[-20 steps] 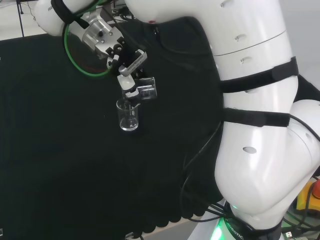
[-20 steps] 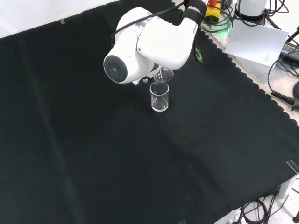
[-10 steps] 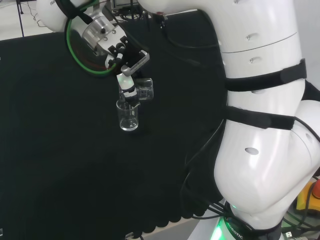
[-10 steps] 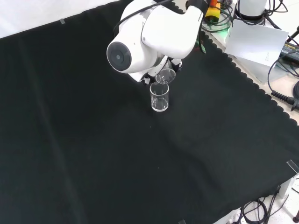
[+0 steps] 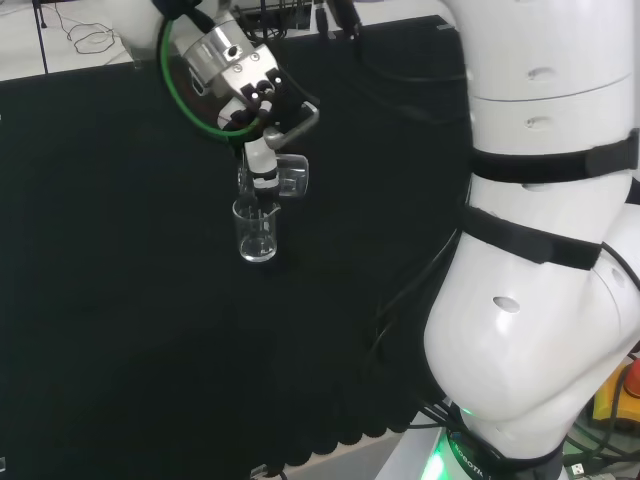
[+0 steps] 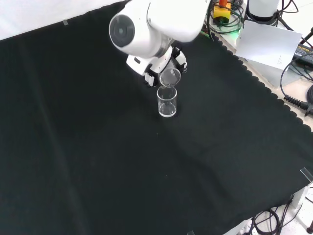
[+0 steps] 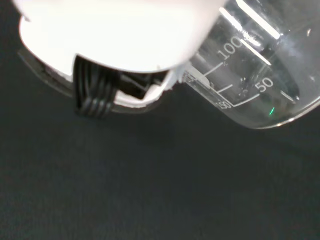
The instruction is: Pour the water from the handheld beaker into the one on the table.
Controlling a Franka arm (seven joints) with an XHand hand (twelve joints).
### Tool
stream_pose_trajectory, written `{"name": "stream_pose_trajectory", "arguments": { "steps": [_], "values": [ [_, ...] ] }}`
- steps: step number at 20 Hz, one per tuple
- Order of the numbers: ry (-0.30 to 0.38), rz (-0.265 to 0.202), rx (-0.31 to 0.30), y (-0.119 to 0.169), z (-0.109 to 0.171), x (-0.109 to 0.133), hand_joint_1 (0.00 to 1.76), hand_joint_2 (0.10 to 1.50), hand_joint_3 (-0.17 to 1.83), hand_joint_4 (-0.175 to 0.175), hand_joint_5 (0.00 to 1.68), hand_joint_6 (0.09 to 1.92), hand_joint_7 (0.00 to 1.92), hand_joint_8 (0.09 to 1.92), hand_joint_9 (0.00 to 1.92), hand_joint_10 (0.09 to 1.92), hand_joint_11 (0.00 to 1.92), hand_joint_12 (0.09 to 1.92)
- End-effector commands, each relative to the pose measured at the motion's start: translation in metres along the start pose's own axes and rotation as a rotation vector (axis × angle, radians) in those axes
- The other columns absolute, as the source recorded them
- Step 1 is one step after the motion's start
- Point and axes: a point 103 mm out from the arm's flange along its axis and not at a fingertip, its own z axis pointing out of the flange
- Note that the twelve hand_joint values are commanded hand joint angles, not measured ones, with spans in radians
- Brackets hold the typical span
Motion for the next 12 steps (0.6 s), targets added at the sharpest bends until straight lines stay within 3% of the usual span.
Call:
{"name": "stream_pose_trajectory", "arguments": {
  "steps": [1, 7, 9, 12],
  "values": [
    [0.161, -0.080, -0.169, 0.006, 0.010, -0.036, 1.31, 0.48, 1.04, -0.115, 1.15, 0.98, 1.32, 0.92, 1.47, 0.89, 1.14, 0.85],
    [0.239, -0.112, -0.254, 0.020, 0.014, -0.062, 1.31, 0.48, 1.04, -0.107, 1.15, 0.98, 1.32, 0.92, 1.47, 0.89, 1.13, 0.85],
    [0.250, -0.105, -0.258, 0.025, 0.015, -0.069, 1.40, 0.45, 1.06, -0.152, 1.11, 1.00, 1.26, 0.96, 1.46, 0.81, 1.13, 0.84],
    [0.278, -0.130, -0.277, 0.035, 0.017, -0.077, 1.44, 0.43, 1.08, -0.173, 1.10, 1.01, 1.23, 0.99, 1.46, 0.78, 1.12, 0.84]
  ]
}}
